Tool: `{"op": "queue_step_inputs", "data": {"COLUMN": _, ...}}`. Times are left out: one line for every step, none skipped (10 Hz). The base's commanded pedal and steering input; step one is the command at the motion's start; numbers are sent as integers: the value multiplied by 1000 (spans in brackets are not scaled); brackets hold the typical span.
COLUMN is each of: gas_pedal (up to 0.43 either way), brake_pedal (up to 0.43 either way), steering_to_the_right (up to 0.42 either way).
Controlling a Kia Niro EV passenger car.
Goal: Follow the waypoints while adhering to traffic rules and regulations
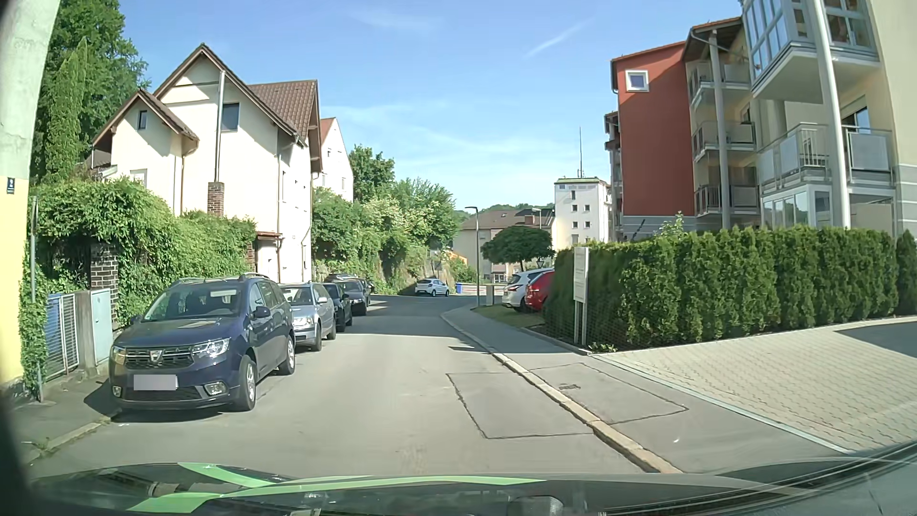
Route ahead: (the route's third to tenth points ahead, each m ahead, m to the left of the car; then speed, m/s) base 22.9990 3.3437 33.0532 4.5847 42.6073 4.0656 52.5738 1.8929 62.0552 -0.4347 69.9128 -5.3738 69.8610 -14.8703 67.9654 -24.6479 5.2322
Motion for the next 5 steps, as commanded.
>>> {"op": "queue_step_inputs", "data": {"gas_pedal": 0, "brake_pedal": 195, "steering_to_the_right": -104}}
{"op": "queue_step_inputs", "data": {"gas_pedal": 0, "brake_pedal": 195, "steering_to_the_right": -104}}
{"op": "queue_step_inputs", "data": {"gas_pedal": 0, "brake_pedal": 189, "steering_to_the_right": -104}}
{"op": "queue_step_inputs", "data": {"gas_pedal": 0, "brake_pedal": 189, "steering_to_the_right": -104}}
{"op": "queue_step_inputs", "data": {"gas_pedal": 0, "brake_pedal": 152, "steering_to_the_right": -102}}
